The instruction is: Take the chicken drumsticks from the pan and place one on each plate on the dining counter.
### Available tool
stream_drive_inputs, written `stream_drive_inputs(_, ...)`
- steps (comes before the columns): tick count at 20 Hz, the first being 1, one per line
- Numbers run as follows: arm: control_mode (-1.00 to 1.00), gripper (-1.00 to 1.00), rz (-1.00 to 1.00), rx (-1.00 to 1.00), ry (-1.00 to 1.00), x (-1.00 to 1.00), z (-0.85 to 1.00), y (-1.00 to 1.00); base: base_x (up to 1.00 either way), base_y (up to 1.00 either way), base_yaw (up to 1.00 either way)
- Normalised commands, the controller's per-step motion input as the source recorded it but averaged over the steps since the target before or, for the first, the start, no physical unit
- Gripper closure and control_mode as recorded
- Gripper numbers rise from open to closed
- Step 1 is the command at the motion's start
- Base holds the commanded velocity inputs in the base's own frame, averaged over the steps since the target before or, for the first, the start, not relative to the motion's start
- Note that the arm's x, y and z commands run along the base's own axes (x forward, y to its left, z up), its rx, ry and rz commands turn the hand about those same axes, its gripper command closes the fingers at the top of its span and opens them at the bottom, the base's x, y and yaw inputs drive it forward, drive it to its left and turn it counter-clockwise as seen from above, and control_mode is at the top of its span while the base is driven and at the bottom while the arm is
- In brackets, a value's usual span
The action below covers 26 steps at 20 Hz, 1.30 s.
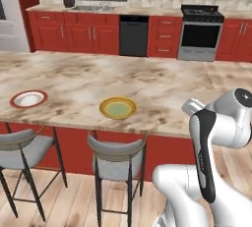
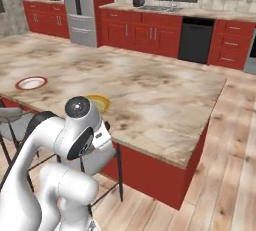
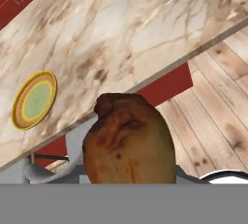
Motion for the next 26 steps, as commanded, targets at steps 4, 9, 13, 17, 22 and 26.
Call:
stream_drive_inputs(4,1.0,1.0,0.0,0.0,0.0,0.0,0.0,0.0,0.0,1.0,-0.31)
stream_drive_inputs(9,1.0,1.0,0.0,0.0,0.0,0.0,0.0,0.0,0.01,1.0,-0.29)
stream_drive_inputs(13,1.0,1.0,0.0,0.0,0.0,0.0,0.0,0.0,0.07,1.0,-0.21)
stream_drive_inputs(17,1.0,1.0,0.0,0.0,0.0,0.0,0.0,0.0,0.05,1.0,-0.13)
stream_drive_inputs(22,1.0,1.0,0.0,0.0,0.0,0.0,0.0,0.0,0.21,0.97,-0.01)
stream_drive_inputs(26,1.0,1.0,0.0,0.0,0.0,0.0,0.0,0.0,0.36,0.71,0.0)
